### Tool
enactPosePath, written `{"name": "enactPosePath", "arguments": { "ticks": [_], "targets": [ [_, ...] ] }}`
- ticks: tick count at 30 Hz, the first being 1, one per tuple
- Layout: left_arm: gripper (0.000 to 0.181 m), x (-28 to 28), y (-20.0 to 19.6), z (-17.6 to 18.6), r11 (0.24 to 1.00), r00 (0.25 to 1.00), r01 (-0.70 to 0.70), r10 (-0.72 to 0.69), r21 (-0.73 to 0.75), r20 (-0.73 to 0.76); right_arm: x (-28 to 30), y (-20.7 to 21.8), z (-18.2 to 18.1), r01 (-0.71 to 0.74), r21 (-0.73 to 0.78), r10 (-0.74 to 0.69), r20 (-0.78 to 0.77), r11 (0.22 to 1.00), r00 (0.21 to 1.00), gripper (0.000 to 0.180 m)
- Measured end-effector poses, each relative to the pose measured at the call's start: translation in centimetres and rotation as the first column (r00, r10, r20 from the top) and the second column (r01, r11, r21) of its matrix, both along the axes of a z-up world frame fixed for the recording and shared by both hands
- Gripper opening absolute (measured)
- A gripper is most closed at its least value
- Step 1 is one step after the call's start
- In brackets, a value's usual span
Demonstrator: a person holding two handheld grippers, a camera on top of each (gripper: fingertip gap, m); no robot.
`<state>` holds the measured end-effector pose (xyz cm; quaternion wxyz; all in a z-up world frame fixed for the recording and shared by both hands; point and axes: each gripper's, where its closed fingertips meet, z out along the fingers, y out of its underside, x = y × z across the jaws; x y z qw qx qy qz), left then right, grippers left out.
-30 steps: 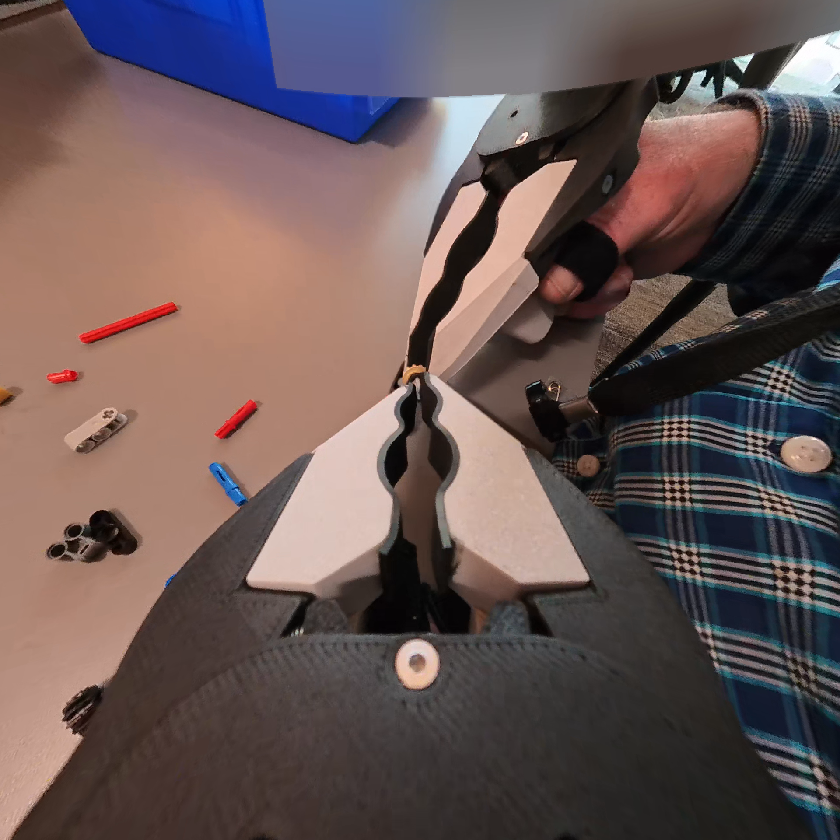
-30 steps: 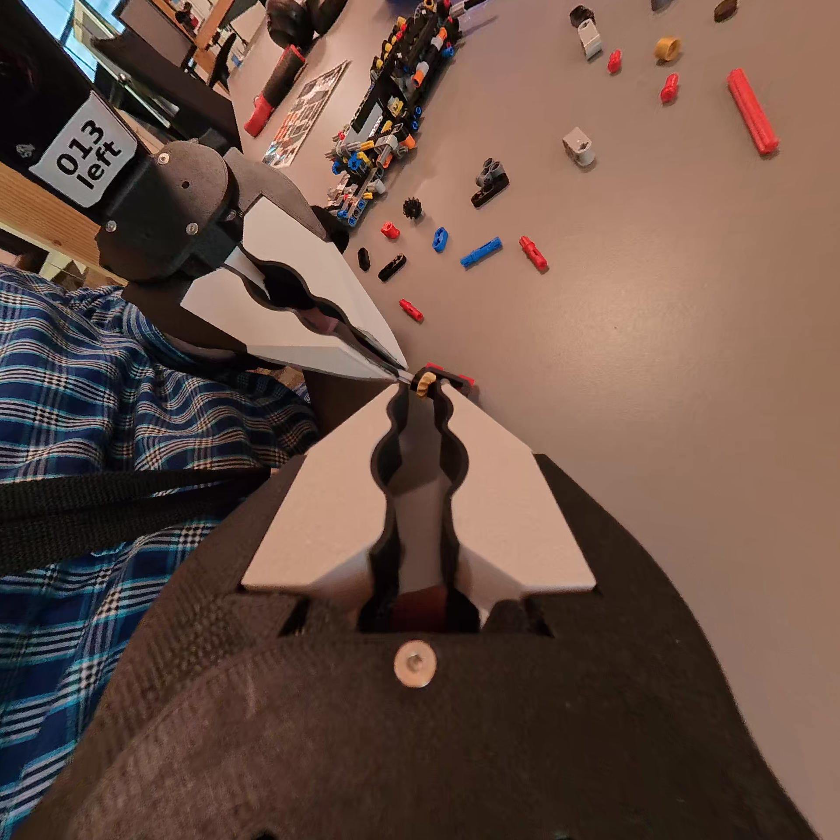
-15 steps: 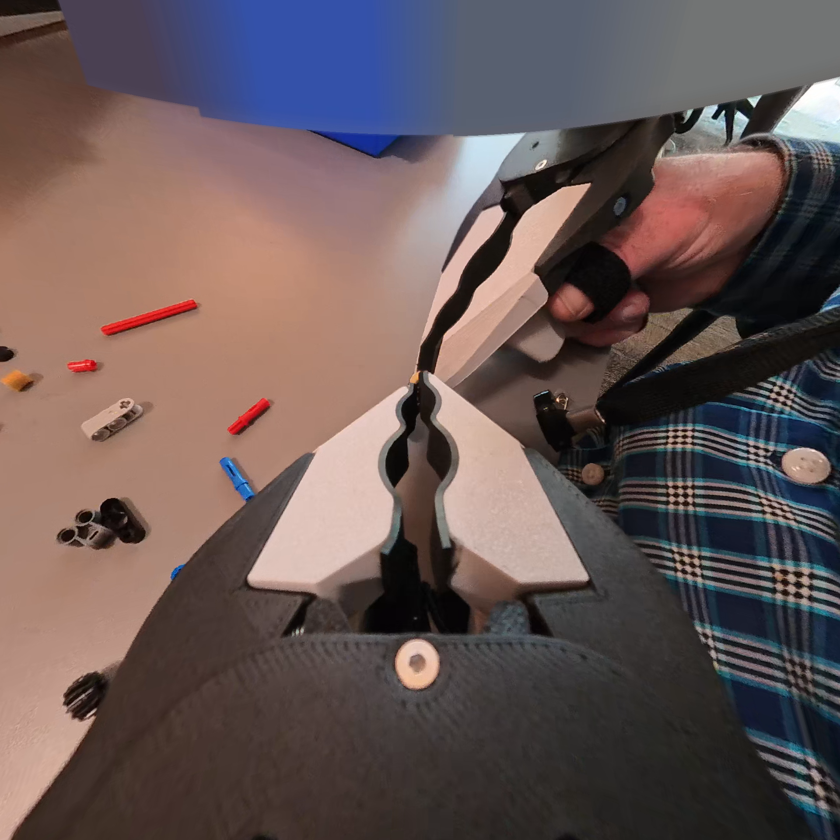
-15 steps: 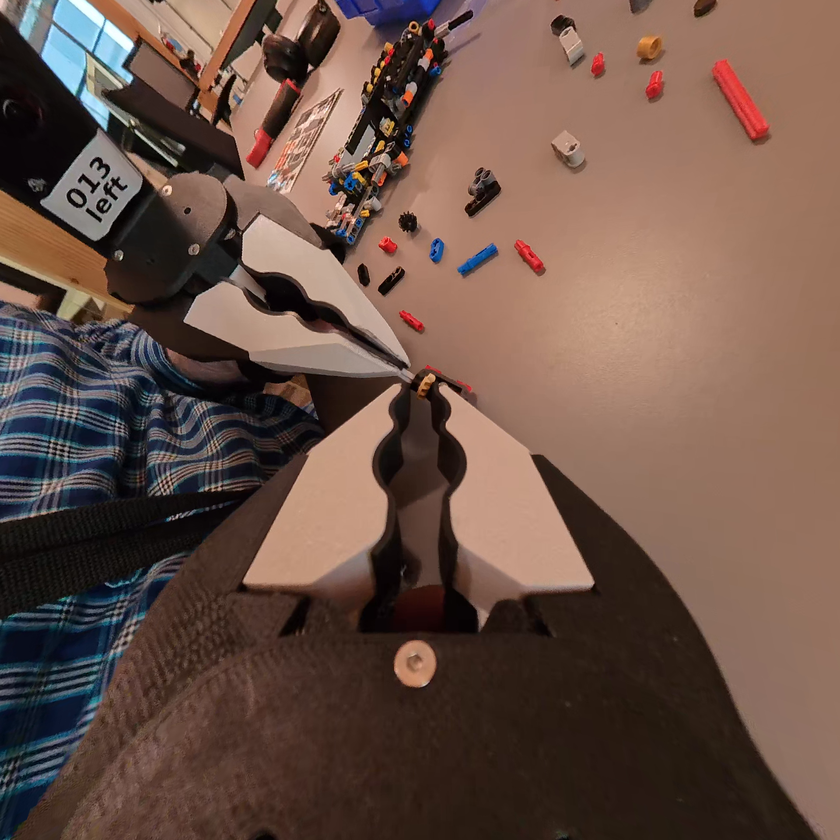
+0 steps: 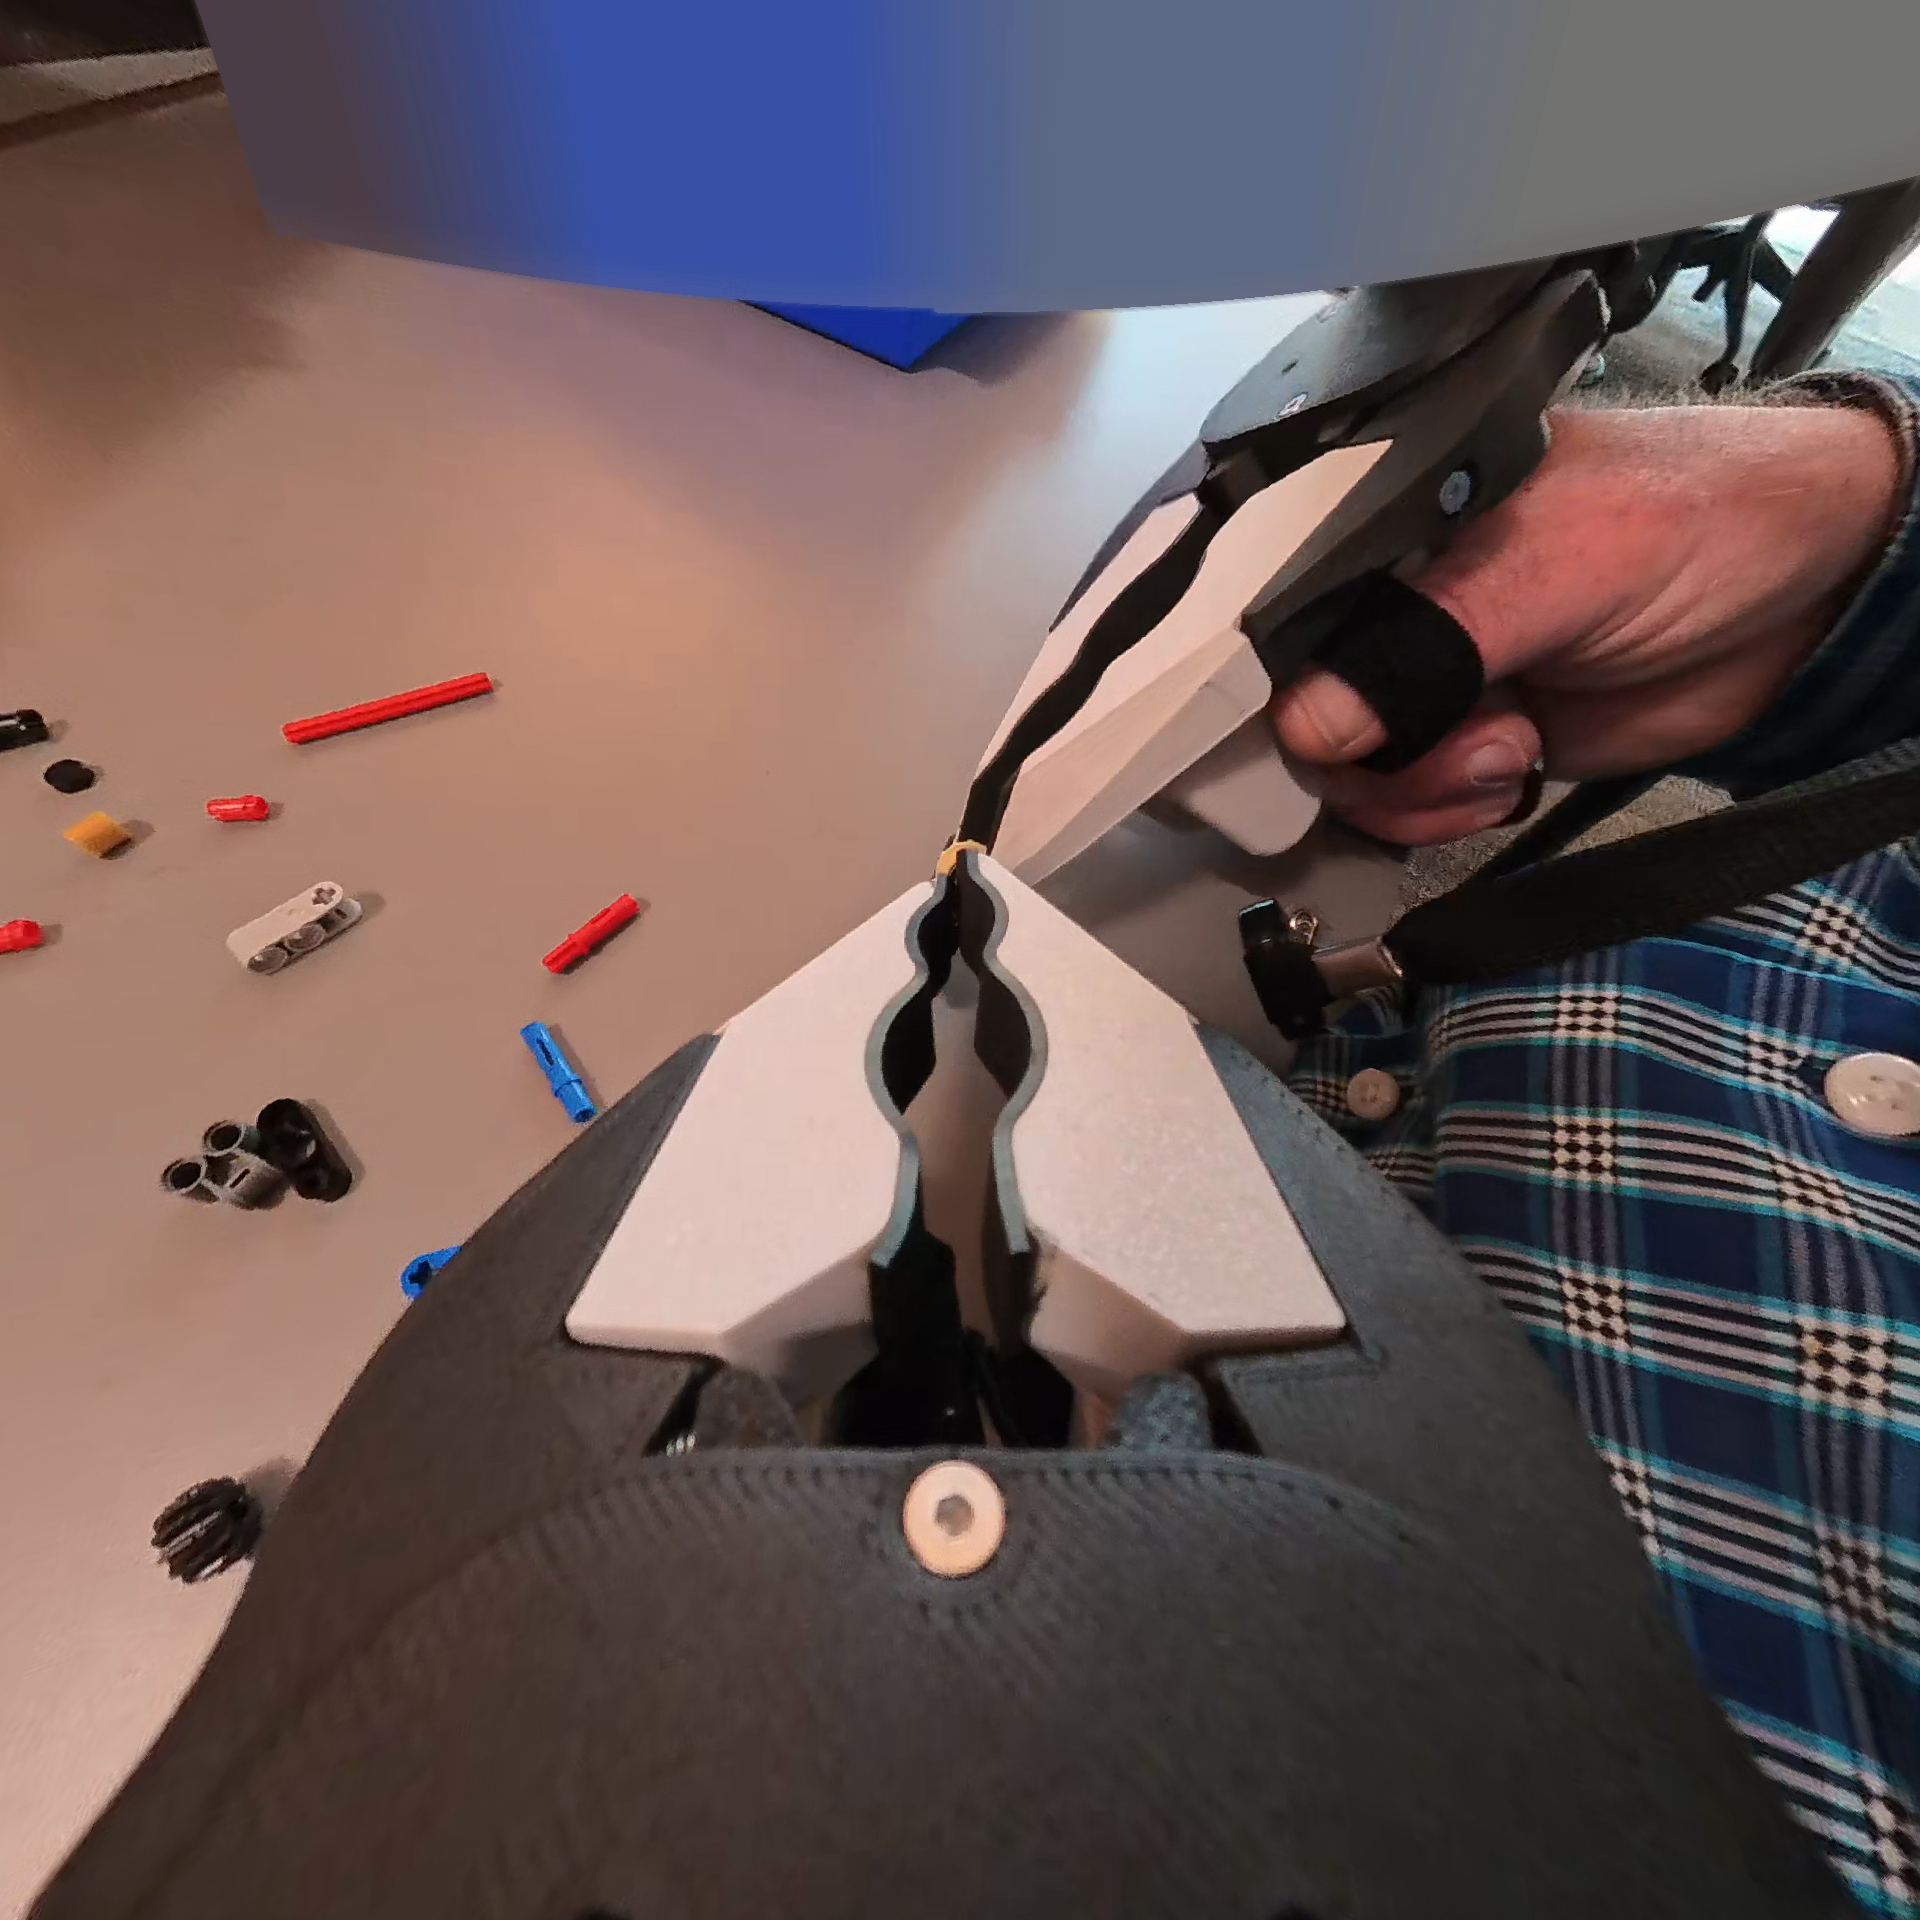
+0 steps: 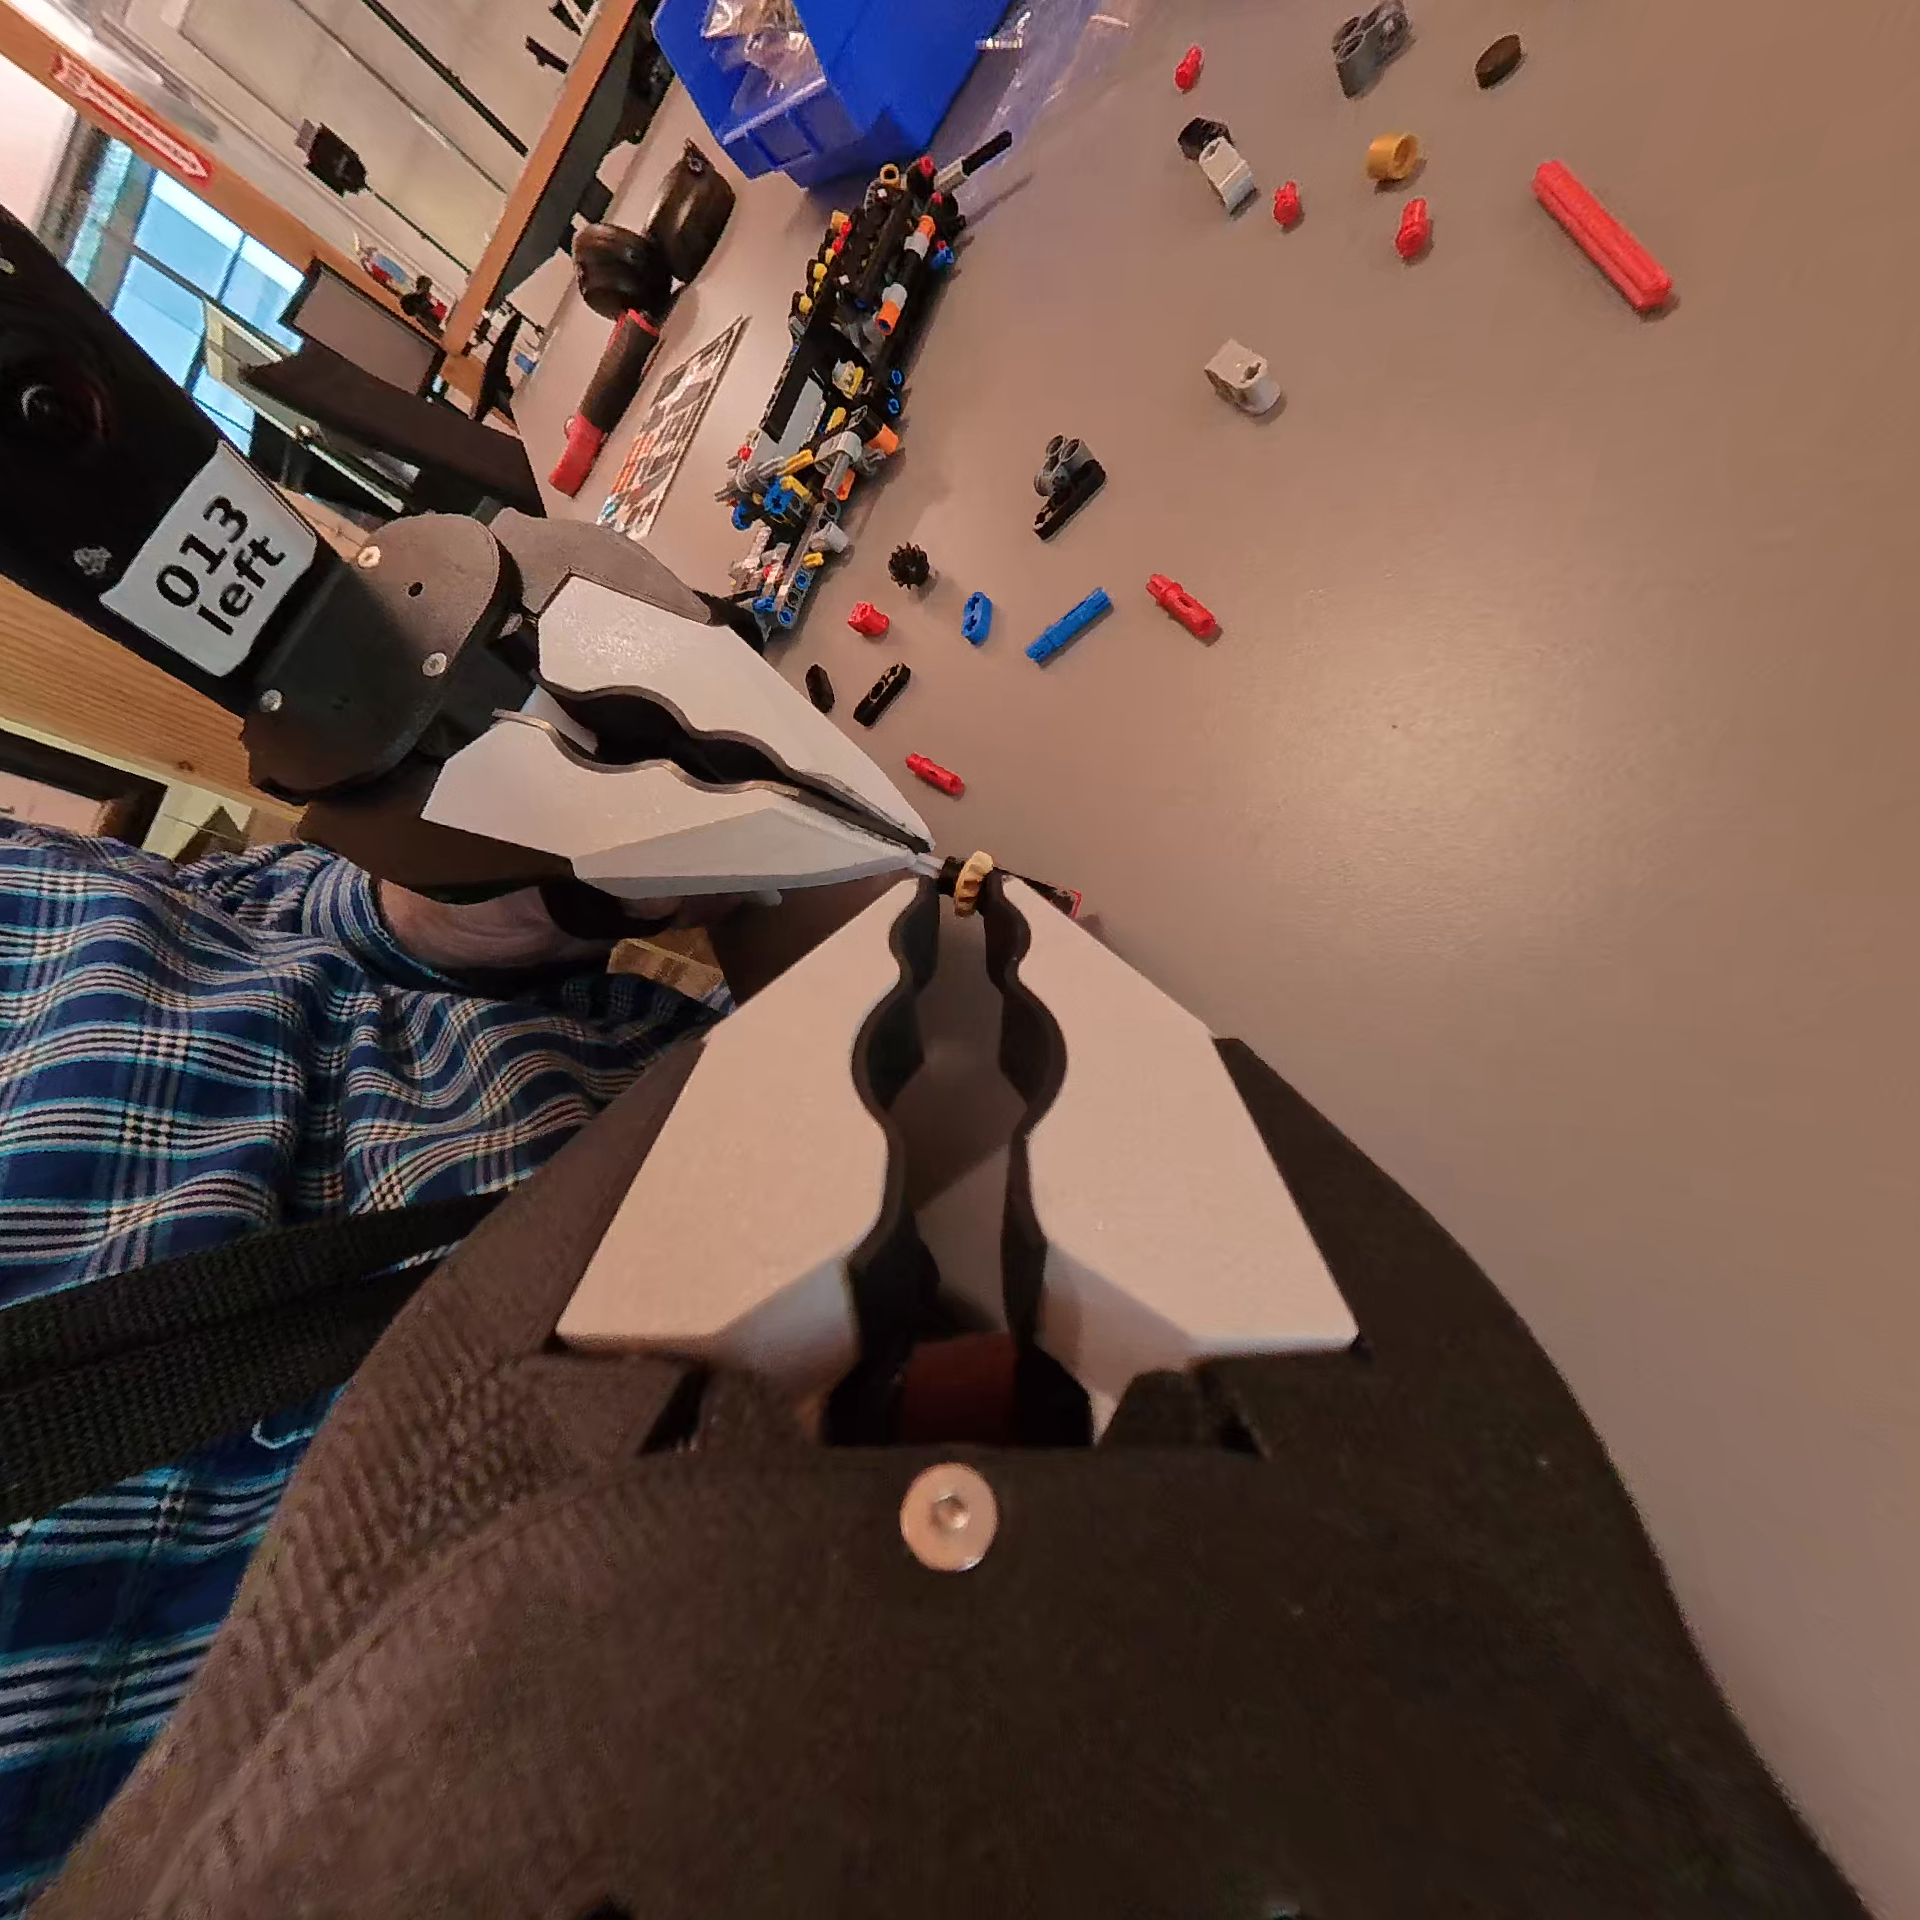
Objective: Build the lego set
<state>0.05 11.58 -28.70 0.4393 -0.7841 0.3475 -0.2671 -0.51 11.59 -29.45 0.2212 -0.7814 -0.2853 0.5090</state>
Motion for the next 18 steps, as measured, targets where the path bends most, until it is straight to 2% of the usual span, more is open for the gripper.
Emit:
{"name": "enactPosePath", "arguments": {
  "ticks": [6, 18],
  "targets": [
    [0.0, -0.18, 0.19, 0.18, 1.0, 1.0, -0.024, 0.024, 0.004, 0.01, -0.4, -0.06, 0.46, 0.01, -0.023, -0.011, -0.04, 1.0, 0.999, 0.005],
    [0.0, -0.37, 0.37, 0.06, 0.996, 0.997, -0.042, 0.047, -0.074, 0.067, -0.41, 0.26, -0.08, 0.015, 0.055, -0.016, 0.024, 0.998, 1.0, 0.006]
  ]
}}
